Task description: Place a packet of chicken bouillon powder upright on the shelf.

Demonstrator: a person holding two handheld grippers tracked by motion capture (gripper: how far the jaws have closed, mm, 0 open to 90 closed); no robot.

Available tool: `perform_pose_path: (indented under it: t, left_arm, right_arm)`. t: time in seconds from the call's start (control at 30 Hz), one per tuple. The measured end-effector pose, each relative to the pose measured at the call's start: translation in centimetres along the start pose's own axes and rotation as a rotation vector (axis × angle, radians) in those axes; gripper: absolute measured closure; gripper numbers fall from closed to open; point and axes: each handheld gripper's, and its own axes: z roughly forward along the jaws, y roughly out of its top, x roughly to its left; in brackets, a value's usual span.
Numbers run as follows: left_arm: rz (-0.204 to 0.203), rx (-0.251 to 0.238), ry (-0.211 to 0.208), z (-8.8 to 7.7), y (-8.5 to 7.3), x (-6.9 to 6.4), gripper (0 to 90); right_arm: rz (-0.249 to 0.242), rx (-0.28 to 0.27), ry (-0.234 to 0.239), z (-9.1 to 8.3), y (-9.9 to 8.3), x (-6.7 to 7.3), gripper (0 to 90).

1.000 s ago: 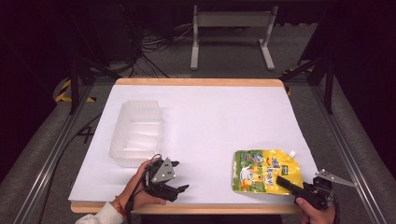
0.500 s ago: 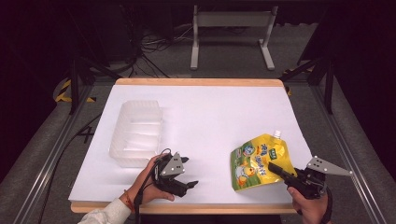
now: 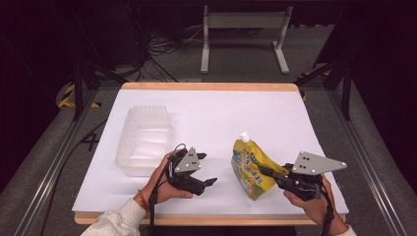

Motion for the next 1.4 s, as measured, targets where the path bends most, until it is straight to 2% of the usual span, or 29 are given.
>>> perform_pose_path:
  t: [0.1, 0.23, 0.3, 0.4, 0.47, 0.57, 0.63, 0.7, 0.73, 0.77, 0.8, 0.83, 0.93, 1.03, 1.17, 1.3, 1.4]
  left_arm:
    - [-0.014, -0.013, 0.000, 0.1, 0.3, 0.5, 19.8]
    - [-0.025, -0.032, 0.016, 0.2, 0.8, 1.1, 20.5]
    - [-0.028, -0.036, 0.030, 0.0, 1.0, 1.3, 21.7]
    - [-0.046, -0.061, 0.019, -0.4, 1.2, 1.7, 24.6]
    - [-0.042, -0.072, 0.025, -0.7, 1.3, 1.9, 25.0]
    - [-0.046, -0.086, 0.024, -1.3, 1.2, 2.2, 31.0]
    - [-0.032, -0.093, 0.010, -1.6, 1.1, 2.3, 38.5]
    - [-0.021, -0.087, -0.004, -1.8, 1.0, 2.4, 42.1]
    - [-0.021, -0.087, -0.004, -1.8, 1.0, 2.4, 48.8]
    - [-0.007, -0.086, -0.003, -1.9, 1.0, 2.3, 48.8]
    - [-0.003, -0.082, -0.001, -2.0, 1.0, 2.3, 58.2]
    - [0.000, -0.084, -0.005, -2.0, 1.0, 2.2, 63.1]
    - [-0.009, -0.083, 0.008, -2.1, 0.9, 2.4, 70.9]
    - [-0.030, -0.094, 0.016, -2.2, 0.8, 2.6, 75.3]
    - [-0.021, -0.098, 0.063, -2.5, 0.9, 2.4, 82.6]
    - [-0.039, -0.097, 0.096, -2.9, 1.1, 2.6, 84.6]
    - [-0.033, -0.098, 0.117, -3.3, 1.2, 2.8, 86.1]
  right_arm:
    - [-0.058, 0.028, 0.038, 0.9, 1.4, 0.4, 90.0]
    - [-0.102, 0.042, 0.072, 1.9, 2.8, 0.6, 90.0]
    - [-0.126, 0.044, 0.091, 2.5, 3.4, 0.7, 90.0]
    - [-0.181, 0.029, 0.114, 3.0, 4.5, 1.5, 90.0]
    - [-0.189, 0.026, 0.118, 3.2, 4.7, 1.7, 90.0]
    - [-0.215, 0.034, 0.138, 4.1, 5.6, 2.2, 90.0]
    - [-0.226, 0.045, 0.144, 4.7, 5.8, 2.5, 90.0]
    - [-0.237, 0.054, 0.152, 5.1, 5.9, 2.8, 90.0]
    - [-0.237, 0.054, 0.152, 5.1, 5.9, 2.8, 90.0]
    - [-0.243, 0.057, 0.153, 5.2, 6.0, 2.9, 89.9]
    - [-0.240, 0.059, 0.148, 5.5, 6.1, 2.9, 89.9]
    - [-0.238, 0.058, 0.146, 5.6, 6.1, 2.8, 89.9]
    - [-0.224, 0.055, 0.139, 5.9, 6.0, 2.5, 89.9]
    - [-0.211, 0.047, 0.118, 6.0, 6.0, 2.4, 89.8]
    - [-0.207, 0.045, 0.062, 6.2, 6.0, 2.4, 89.8]
    - [-0.190, 0.033, 0.005, 6.6, 6.3, 2.1, 89.8]
    - [-0.192, 0.022, -0.023, 7.0, 6.7, 2.1, 90.0]
